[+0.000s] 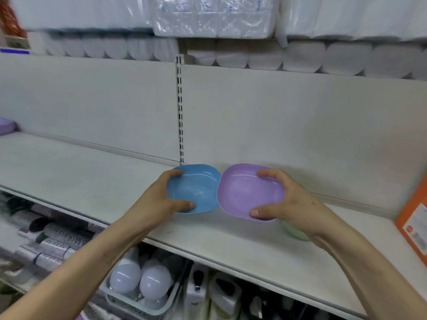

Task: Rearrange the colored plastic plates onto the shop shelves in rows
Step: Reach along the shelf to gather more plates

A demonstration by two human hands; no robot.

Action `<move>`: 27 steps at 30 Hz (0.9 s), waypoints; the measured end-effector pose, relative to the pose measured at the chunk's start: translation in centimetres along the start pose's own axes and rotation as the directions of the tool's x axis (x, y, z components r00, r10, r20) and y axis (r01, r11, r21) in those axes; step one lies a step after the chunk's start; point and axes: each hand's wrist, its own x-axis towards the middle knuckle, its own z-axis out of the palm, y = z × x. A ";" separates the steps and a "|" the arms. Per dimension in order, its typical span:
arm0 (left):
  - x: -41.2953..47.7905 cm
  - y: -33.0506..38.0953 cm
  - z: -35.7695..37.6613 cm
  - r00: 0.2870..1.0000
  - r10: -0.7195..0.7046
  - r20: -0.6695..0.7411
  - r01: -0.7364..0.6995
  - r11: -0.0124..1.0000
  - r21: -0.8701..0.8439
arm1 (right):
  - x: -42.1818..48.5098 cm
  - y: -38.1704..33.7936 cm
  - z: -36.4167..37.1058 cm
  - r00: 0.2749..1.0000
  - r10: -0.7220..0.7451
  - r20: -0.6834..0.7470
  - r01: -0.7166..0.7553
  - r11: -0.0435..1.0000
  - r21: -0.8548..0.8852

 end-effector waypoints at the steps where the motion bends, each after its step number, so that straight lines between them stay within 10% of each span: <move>1: -0.4 -0.5 -1.5 1.000 0.002 -0.017 -0.002 1.000 0.001 | 0.2 -0.9 1.2 1.000 -0.014 0.013 0.014 1.000 0.009; 14: -9.3 -11.8 -34.0 0.953 -0.086 -0.290 0.134 0.980 0.147 | 7.2 -17.4 31.2 0.922 -0.260 0.287 0.235 0.965 0.120; 27: -20.1 -25.5 -58.6 0.757 -0.275 -0.592 0.323 0.946 -0.028 | 11.2 -31.8 60.5 0.743 -0.381 0.550 0.327 0.924 0.198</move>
